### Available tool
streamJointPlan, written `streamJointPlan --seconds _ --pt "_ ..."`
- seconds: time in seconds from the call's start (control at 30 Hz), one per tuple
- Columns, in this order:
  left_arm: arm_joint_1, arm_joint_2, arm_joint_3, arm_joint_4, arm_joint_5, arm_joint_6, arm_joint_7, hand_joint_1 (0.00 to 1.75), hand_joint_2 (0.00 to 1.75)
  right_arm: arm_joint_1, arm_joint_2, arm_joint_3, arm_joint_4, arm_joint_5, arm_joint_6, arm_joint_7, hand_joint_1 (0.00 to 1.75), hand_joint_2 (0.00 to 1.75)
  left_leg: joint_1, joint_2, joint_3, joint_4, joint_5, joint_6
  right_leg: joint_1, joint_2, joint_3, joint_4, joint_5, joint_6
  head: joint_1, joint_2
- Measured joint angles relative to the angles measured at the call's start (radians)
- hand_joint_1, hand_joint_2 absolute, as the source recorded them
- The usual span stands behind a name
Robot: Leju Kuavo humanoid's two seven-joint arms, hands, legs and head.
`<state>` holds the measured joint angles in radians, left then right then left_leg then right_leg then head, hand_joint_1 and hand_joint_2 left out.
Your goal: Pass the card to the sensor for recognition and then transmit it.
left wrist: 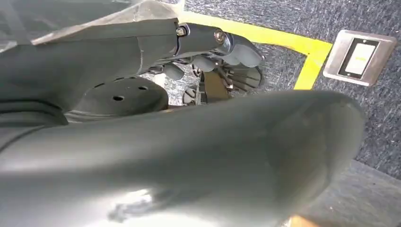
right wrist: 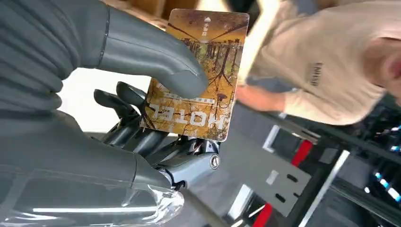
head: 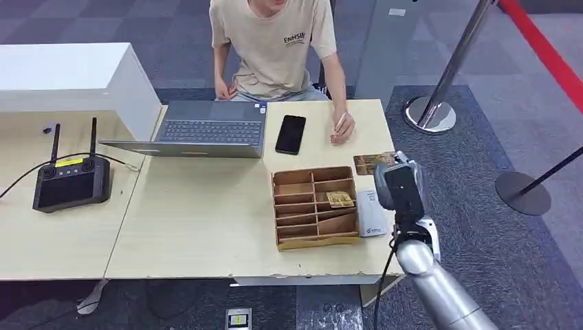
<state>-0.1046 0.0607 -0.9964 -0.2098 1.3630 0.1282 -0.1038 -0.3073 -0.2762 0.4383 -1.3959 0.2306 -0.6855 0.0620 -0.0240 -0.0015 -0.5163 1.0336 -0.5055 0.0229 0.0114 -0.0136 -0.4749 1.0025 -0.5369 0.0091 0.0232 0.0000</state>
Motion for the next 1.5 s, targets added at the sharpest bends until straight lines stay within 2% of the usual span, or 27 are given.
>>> streamJointPlan --seconds 0.13,0.23,0.5,0.9,1.1,1.2,1.3,1.4,1.5 --pt "0.000 -0.001 0.007 0.000 0.006 0.010 0.000 0.00 0.00 0.048 -0.010 -0.004 -0.022 0.119 -0.009 0.091 1.75 1.75 0.000 0.000 0.000 0.000 0.000 0.000 0.000 0.000 0.000 0.000 0.000 0.000 0.000 0.000" --pt "0.000 -0.003 0.010 0.000 0.008 0.010 0.000 0.00 0.00 0.076 -0.016 -0.014 -0.023 0.152 -0.011 0.124 1.75 1.75 0.000 0.000 0.000 0.000 0.000 0.000 0.000 0.000 0.000 0.000 0.000 0.000 0.000 0.000" --pt "0.000 -0.010 0.014 0.000 0.012 0.010 0.002 0.00 0.00 0.104 -0.021 -0.039 -0.003 0.133 -0.002 0.146 1.75 1.75 0.000 0.000 0.000 0.000 0.000 0.000 0.000 0.000 0.000 0.000 0.000 0.000 0.000 0.000" --pt "0.000 -0.018 0.015 0.000 0.007 0.012 0.001 0.00 0.00 0.067 -0.022 -0.027 0.103 0.061 0.123 0.196 1.75 1.75 0.000 0.000 0.000 0.000 0.000 0.000 0.000 0.000 0.000 0.000 0.000 0.000 0.000 0.000" --pt "0.000 -0.022 0.015 0.000 0.006 0.012 0.001 0.00 0.00 0.034 -0.022 -0.009 0.165 0.064 0.139 0.231 1.75 1.75 0.000 0.000 0.000 0.000 0.000 0.000 0.000 0.000 0.000 0.000 0.000 0.000 0.000 0.000" --pt "0.000 -0.024 0.015 0.000 0.007 0.014 0.001 0.00 0.00 0.026 -0.022 0.004 0.185 0.121 0.108 0.271 1.75 1.75 0.000 0.000 0.000 0.000 0.000 0.000 0.000 0.000 0.000 0.000 0.000 0.000 0.000 0.000" --pt "-0.001 -0.027 0.015 0.000 0.009 0.021 0.007 0.00 0.00 0.019 -0.023 0.018 0.201 0.237 0.083 0.360 1.75 1.75 0.000 0.000 0.000 0.000 0.000 0.000 0.000 0.000 0.000 0.000 0.000 0.000 0.000 0.000" --pt "-0.001 -0.030 0.016 0.000 0.009 0.028 0.011 0.00 0.00 0.018 -0.028 0.030 0.205 0.362 0.098 0.449 1.75 1.75 0.000 0.000 0.000 0.000 0.000 0.000 0.000 0.000 0.000 0.000 0.000 0.000 0.000 0.000" --pt "0.000 -0.034 0.016 0.000 0.006 0.028 0.011 0.00 0.00 0.020 -0.032 0.034 0.206 0.420 0.127 0.489 1.75 1.75 0.000 0.000 0.001 0.000 0.000 0.000 0.000 0.000 0.000 0.000 0.000 0.000 0.000 0.000"
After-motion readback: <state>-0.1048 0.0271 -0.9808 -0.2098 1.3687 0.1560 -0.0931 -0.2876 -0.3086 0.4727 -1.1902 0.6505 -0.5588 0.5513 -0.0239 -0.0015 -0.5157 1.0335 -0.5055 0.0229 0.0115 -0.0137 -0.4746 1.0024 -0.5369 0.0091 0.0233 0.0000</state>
